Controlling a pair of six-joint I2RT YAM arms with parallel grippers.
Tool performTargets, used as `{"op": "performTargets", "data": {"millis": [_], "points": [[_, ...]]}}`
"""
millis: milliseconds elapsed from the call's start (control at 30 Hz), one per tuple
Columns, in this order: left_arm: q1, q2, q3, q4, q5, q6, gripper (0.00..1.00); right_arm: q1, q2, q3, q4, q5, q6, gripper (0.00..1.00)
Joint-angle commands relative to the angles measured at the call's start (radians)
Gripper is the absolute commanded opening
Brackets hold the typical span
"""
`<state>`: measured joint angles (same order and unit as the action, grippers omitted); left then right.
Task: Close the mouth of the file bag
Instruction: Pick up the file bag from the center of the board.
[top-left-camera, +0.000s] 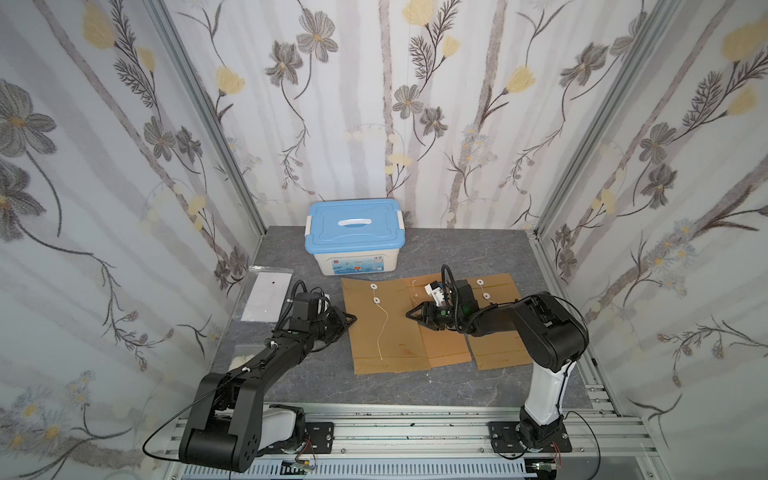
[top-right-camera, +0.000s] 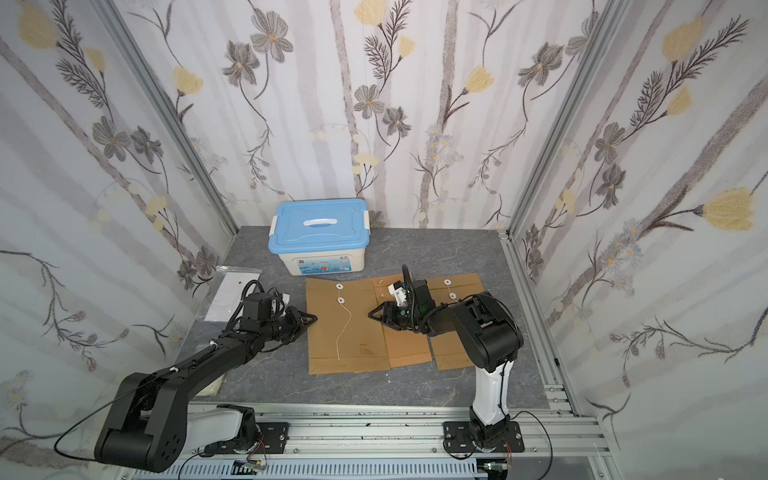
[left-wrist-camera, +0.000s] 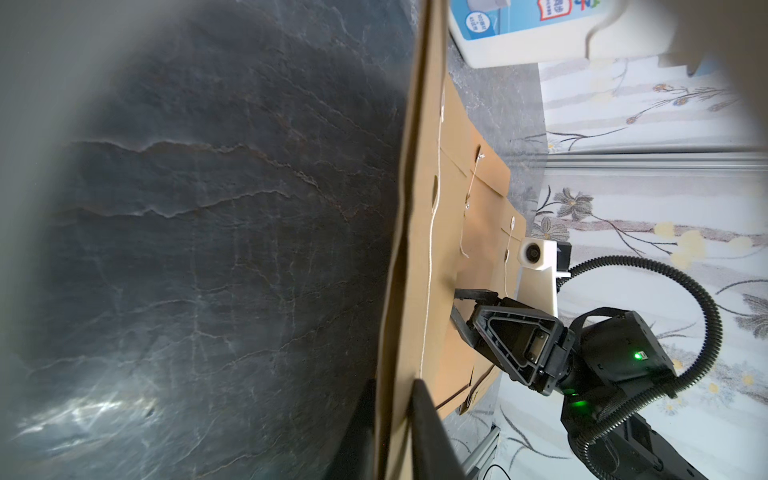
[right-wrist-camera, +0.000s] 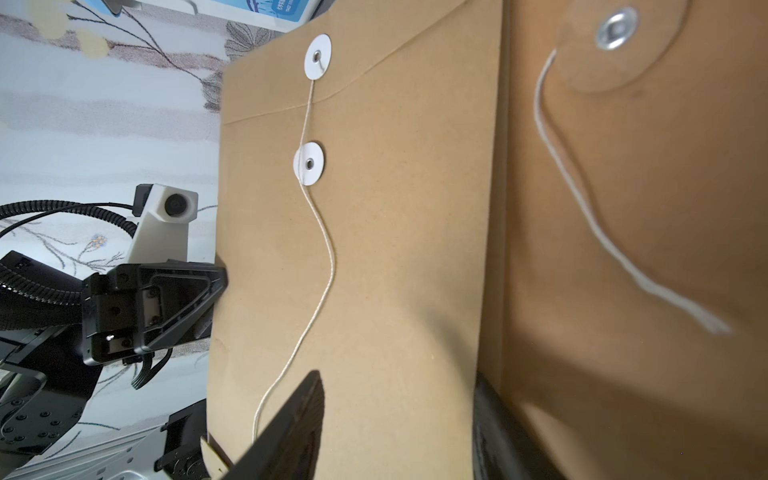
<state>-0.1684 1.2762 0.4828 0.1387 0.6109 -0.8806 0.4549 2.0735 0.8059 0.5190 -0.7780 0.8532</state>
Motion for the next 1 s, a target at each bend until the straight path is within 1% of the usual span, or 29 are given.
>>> {"op": "performTargets", "data": {"millis": [0, 33, 67, 100, 133, 167, 200, 267, 300, 367, 433, 467, 600, 767, 833, 933, 967], "points": [[0.0, 0.026, 0.022, -0.001, 0.024, 0.029, 0.05, 0.012, -0.019, 0.016, -0.022, 0.006, -0.024, 0.56], [0.0, 0.035, 0.034, -0.022, 0.025, 0.051, 0.01, 0.016, -0.022, 0.019, -0.03, 0.006, -0.026, 0.56], [0.0, 0.042, 0.047, -0.041, 0.029, 0.071, 0.01, 0.018, -0.026, 0.023, -0.034, 0.005, -0.028, 0.56], [0.0, 0.047, 0.059, -0.066, 0.03, 0.088, 0.07, 0.019, -0.029, 0.025, -0.036, 0.004, -0.029, 0.56], [-0.002, 0.051, 0.07, -0.078, 0.029, 0.103, 0.17, 0.022, -0.033, 0.026, -0.043, 0.004, -0.03, 0.56], [-0.002, 0.054, 0.078, -0.084, 0.032, 0.111, 0.22, 0.024, -0.035, 0.032, -0.055, 0.003, -0.035, 0.56], [-0.003, 0.056, 0.084, -0.089, 0.029, 0.113, 0.24, 0.026, -0.038, 0.033, -0.061, 0.002, -0.036, 0.56], [-0.003, 0.062, 0.09, -0.084, 0.03, 0.113, 0.33, 0.03, -0.045, 0.035, -0.065, -0.001, -0.036, 0.56], [-0.003, 0.067, 0.092, -0.086, 0.032, 0.114, 0.35, 0.031, -0.049, 0.035, -0.067, -0.001, -0.036, 0.56], [-0.003, 0.071, 0.097, -0.084, 0.04, 0.12, 0.23, 0.032, -0.063, 0.032, -0.072, -0.001, -0.036, 0.56], [-0.003, 0.067, 0.103, -0.095, 0.036, 0.129, 0.07, 0.031, -0.079, 0.03, -0.08, 0.003, -0.037, 0.56], [-0.003, 0.065, 0.108, -0.1, 0.04, 0.135, 0.02, 0.031, -0.09, 0.032, -0.089, 0.005, -0.041, 0.56], [-0.005, 0.027, 0.121, -0.066, 0.075, 0.144, 0.0, 0.029, -0.16, 0.037, -0.162, 0.041, -0.085, 0.57], [-0.023, -0.079, 0.149, -0.004, 0.115, 0.147, 0.0, 0.014, -0.261, 0.039, -0.267, 0.129, -0.16, 0.6], [-0.026, -0.109, 0.158, 0.046, 0.144, 0.135, 0.0, 0.0, -0.296, 0.038, -0.28, 0.152, -0.174, 0.61], [-0.026, -0.118, 0.144, 0.169, 0.174, 0.088, 0.0, -0.036, -0.345, 0.036, -0.288, 0.168, -0.179, 0.63], [-0.026, -0.114, 0.138, 0.233, 0.192, 0.063, 0.0, -0.052, -0.362, 0.041, -0.288, 0.16, -0.182, 0.64]]}}
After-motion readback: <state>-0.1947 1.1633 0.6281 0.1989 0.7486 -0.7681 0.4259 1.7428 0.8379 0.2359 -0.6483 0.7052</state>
